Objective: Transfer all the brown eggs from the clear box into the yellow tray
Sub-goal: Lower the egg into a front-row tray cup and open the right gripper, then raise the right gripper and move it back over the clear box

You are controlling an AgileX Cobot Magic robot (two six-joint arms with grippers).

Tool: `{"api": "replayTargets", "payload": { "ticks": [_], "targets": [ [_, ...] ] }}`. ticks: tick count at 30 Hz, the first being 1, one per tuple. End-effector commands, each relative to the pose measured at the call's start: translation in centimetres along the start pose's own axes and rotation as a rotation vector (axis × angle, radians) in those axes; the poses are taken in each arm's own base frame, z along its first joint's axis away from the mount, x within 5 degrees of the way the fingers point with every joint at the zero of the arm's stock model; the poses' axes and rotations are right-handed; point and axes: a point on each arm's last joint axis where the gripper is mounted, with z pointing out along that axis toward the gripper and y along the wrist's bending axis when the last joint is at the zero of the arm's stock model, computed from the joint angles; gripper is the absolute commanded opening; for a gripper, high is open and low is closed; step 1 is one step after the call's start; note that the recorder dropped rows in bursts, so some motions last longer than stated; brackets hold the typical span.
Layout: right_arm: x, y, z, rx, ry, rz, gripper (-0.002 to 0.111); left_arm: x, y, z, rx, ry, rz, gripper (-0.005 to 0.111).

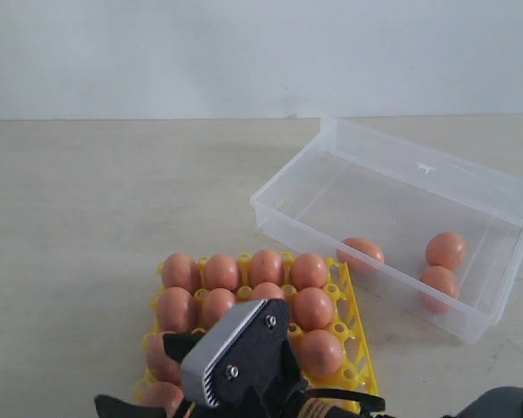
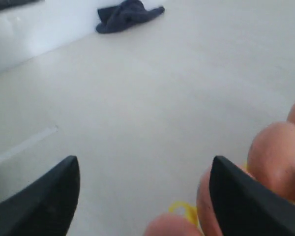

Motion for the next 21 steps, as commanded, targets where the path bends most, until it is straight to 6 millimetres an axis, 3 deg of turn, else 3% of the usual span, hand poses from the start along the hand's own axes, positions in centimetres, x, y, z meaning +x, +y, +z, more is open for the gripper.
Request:
{"api": "replayTargets", "payload": {
  "ticks": [1,3,6,8,9,12,14,16,17,19,21],
  "targets": [
    [-6.9,-0.2,-2.0,0.132,-0.297,0.091,0.058,-0.2,0.0,0.0,0.005,-0.017,-0.013,0.004],
    [-9.7,-2.3,-4.4,0.43,-0.412,0.074,0.05,-0.2,0.0,0.0,0.005,-0.017,-0.013,0.004],
    [-13.1,-7.6,-9.5,1.039,-0.431,0.114,0.025,-0.2,0.0,0.0,0.005,-0.017,-0.013,0.004],
    [-15.7,-10.6,-12.1,1.218,-0.391,-0.054,0.004,-0.2,0.0,0.0,0.005,-0.017,-0.013,0.004],
    [-17.1,-12.2,-12.6,1.201,-0.335,-0.135,0.0,-0.2,0.0,0.0,0.005,-0.017,-0.013,0.004],
    [-21.2,-16.7,-13.1,1.059,-0.21,-0.287,0.003,-0.2,0.0,0.0,0.005,-0.017,-0.013,0.004],
    [-24.3,-20.8,-14.0,1.039,-0.157,-0.212,0.002,-0.2,0.0,0.0,0.005,-0.017,-0.013,0.004],
    [-26.2,-24.3,-14.7,0.984,-0.04,-0.025,0.003,-0.2,0.0,0.0,0.005,-0.017,-0.013,0.004],
    [-26.4,-27.4,-14.8,0.835,0.207,0.173,0.003,-0.2,0.0,0.0,0.005,-0.017,-0.013,0.004],
    [-24.2,-29.8,-14.2,0.549,0.587,0.412,0.003,-0.2,0.0,0.0,0.005,-0.017,-0.013,0.004],
    [-22.3,-31.2,-13.0,0.418,0.75,0.527,0.003,-0.2,0.0,0.0,0.005,-0.017,-0.013,0.004]
  ]
}}
